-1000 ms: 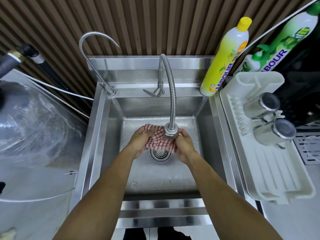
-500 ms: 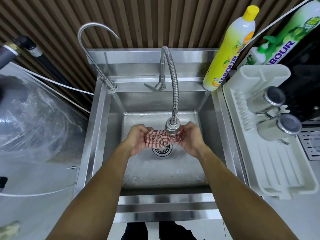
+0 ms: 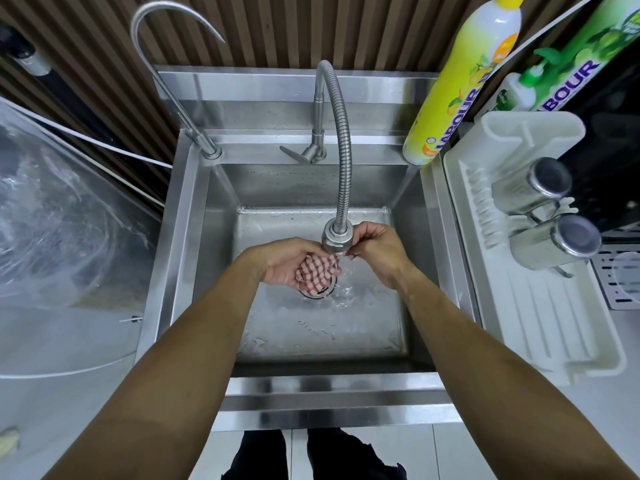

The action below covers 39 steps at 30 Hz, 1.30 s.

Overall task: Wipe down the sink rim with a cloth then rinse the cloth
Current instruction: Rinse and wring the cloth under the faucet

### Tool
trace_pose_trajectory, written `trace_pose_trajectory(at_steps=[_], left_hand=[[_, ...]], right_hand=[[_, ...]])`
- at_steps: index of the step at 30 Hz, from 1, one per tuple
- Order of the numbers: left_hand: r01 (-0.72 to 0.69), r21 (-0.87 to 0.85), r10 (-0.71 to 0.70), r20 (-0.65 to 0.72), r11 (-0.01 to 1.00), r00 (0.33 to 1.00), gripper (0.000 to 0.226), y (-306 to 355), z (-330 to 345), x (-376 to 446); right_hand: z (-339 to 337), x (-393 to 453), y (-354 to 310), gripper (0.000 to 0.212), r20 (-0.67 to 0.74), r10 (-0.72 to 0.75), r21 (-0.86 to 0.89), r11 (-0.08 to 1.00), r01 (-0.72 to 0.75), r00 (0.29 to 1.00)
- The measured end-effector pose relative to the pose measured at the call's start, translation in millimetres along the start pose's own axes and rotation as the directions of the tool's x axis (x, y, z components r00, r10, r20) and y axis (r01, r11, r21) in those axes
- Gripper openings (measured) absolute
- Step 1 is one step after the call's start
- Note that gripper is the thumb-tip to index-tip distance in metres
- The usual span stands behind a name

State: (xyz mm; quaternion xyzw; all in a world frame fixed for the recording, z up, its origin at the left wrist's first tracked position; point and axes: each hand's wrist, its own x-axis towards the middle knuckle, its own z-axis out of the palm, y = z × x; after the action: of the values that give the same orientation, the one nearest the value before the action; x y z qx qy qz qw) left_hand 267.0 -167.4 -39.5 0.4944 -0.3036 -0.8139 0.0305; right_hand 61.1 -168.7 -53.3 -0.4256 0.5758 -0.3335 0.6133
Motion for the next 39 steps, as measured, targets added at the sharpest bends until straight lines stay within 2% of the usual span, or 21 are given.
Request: trace_pose_trajectory(at_steps=[3, 5, 7, 9, 11, 13, 15, 18, 19, 21, 23, 24, 27, 30, 32, 34, 35, 36, 39], left_hand=[[0.022, 0.178, -0.002, -0.109, 0.984, 0.994, 0.027, 8, 2, 8], [0.052, 0.224, -0.033, -0.088, 0.973, 0.996, 0.024, 12, 3, 10], [0.086, 0.231, -0.085, -0.014, 0.969, 0.996, 0.031, 14, 2, 11], [0.103, 0.233, -0.111, 0.022, 0.967, 0.994, 0.037, 14, 1, 11], [0.091, 0.17, -0.1, 0.046, 0.981, 0.994, 0.036, 14, 2, 11], [0.063, 0.098, -0.069, 0.058, 0.993, 0.996, 0.03, 14, 3, 11], [0.02, 0.08, -0.021, 0.017, 0.997, 1.0, 0.015, 14, 4, 12], [-0.048, 0.224, 0.083, -0.151, 0.973, 0.985, 0.022, 15, 5, 21], [-0.056, 0.283, 0.116, -0.198, 0.958, 0.973, 0.022, 14, 6, 24], [-0.048, 0.366, 0.143, -0.237, 0.929, 0.961, 0.02, 14, 5, 27], [-0.039, 0.375, 0.12, -0.195, 0.926, 0.973, 0.013, 12, 4, 27], [-0.032, 0.366, 0.097, -0.161, 0.93, 0.982, 0.013, 10, 3, 26], [0.007, 0.371, 0.013, -0.049, 0.929, 0.999, 0.013, 4, -1, 23], [0.064, 0.47, -0.042, -0.056, 0.881, 0.998, 0.017, 2, -6, 20], [0.069, 0.621, -0.001, -0.108, 0.781, 0.994, 0.021, 6, -2, 19], [0.082, 0.813, 0.088, -0.161, 0.577, 0.983, 0.028, 8, 1, 26], [0.093, 0.881, 0.139, -0.177, 0.465, 0.974, 0.03, 8, 2, 32], [0.117, 0.909, 0.182, -0.204, 0.4, 0.962, 0.031, 8, 6, 33], [0.212, 0.909, 0.325, -0.335, 0.359, 0.884, 0.025, 10, 12, 28]], right_hand=[[-5, 1, -1, 0.049, 0.012, -0.07, -0.062, 0.996, 0.071, 0.997], [-7, -2, -2, 0.045, 0.046, -0.171, -0.219, 0.96, 0.177, 0.984], [-9, -6, 1, 0.044, 0.105, -0.293, -0.427, 0.85, 0.309, 0.95], [-10, -12, 4, 0.041, 0.208, -0.409, -0.61, 0.656, 0.444, 0.889], [-13, -18, 10, 0.047, 0.281, -0.485, -0.665, 0.524, 0.532, 0.828], [-14, -22, 18, 0.049, 0.269, -0.549, -0.684, 0.47, 0.558, 0.792], [-14, -23, 24, 0.042, 0.224, -0.567, -0.697, 0.476, 0.537, 0.792], [-10, -20, 30, 0.031, 0.157, -0.459, -0.693, 0.579, 0.429, 0.874], [-8, -19, 28, 0.037, 0.159, -0.371, -0.682, 0.628, 0.373, 0.915], [-2, -18, 23, 0.063, 0.212, -0.194, -0.689, 0.666, 0.287, 0.958], [1, -14, 22, 0.081, 0.242, -0.122, -0.751, 0.604, 0.265, 0.963], [3, -12, 21, 0.076, 0.235, -0.119, -0.79, 0.555, 0.261, 0.965], [11, -10, 8, 0.037, 0.253, -0.118, -0.868, 0.41, 0.279, 0.96], [20, -13, -6, 0.028, 0.319, 0.007, -0.918, 0.251, 0.307, 0.948], [20, -12, -8, 0.026, 0.322, 0.03, -0.94, 0.131, 0.315, 0.946], [20, -7, -8, 0.029, 0.287, 0.077, -0.957, 0.063, 0.283, 0.955], [21, -4, -10, 0.031, 0.265, 0.113, -0.963, 0.085, 0.256, 0.958], [24, -3, -11, 0.031, 0.244, 0.148, -0.964, 0.147, 0.222, 0.959], [32, 2, -14, 0.026, 0.18, 0.198, -0.927, 0.362, 0.099, 0.963]])
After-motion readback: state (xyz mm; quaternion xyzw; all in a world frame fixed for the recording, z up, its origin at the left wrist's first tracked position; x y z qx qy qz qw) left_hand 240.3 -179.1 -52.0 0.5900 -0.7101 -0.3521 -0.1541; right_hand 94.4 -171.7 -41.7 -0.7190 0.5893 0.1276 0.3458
